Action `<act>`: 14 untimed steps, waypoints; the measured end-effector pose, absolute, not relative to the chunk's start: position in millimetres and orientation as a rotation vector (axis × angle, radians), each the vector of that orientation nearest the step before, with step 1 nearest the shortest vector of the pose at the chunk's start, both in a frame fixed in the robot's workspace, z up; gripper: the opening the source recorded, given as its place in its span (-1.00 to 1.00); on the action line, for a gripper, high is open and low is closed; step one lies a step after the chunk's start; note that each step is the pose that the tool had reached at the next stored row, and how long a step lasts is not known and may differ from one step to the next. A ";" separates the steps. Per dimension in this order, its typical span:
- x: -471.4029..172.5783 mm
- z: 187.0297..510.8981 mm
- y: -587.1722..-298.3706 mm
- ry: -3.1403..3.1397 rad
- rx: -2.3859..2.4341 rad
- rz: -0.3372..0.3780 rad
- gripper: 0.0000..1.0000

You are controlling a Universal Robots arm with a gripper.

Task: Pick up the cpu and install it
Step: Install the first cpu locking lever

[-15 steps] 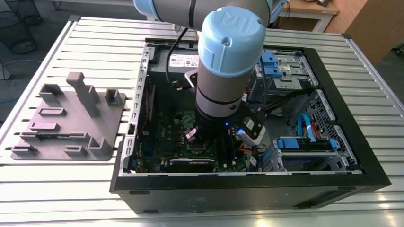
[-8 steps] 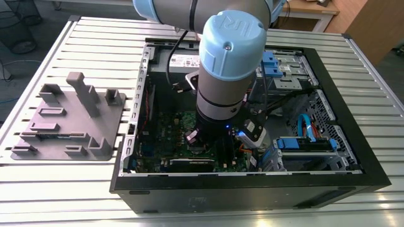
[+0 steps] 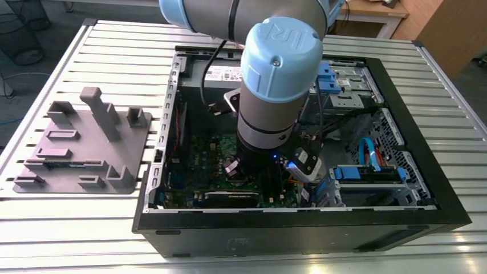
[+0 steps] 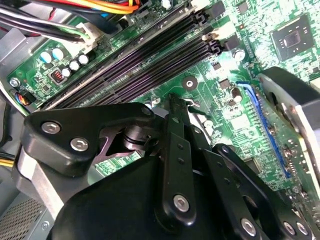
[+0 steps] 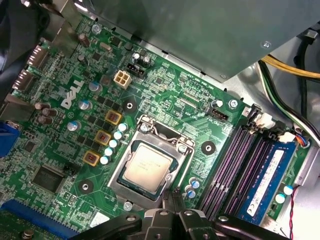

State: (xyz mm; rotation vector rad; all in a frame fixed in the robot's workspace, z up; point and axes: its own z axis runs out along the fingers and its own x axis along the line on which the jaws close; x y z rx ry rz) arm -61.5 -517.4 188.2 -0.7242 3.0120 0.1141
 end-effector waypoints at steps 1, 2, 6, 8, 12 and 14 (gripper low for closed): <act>-61.0 187.4 -517.7 3.012 -0.724 0.115 -0.79; -60.4 186.7 -518.0 3.011 -0.724 0.116 -0.79; -59.3 185.6 -518.5 3.011 -0.724 0.118 -0.79; -59.3 185.7 -518.6 3.011 -0.724 0.117 -0.79; -59.3 186.2 -518.6 3.011 -0.724 0.117 -0.79; -59.3 187.7 -518.6 3.011 -0.723 0.118 -0.79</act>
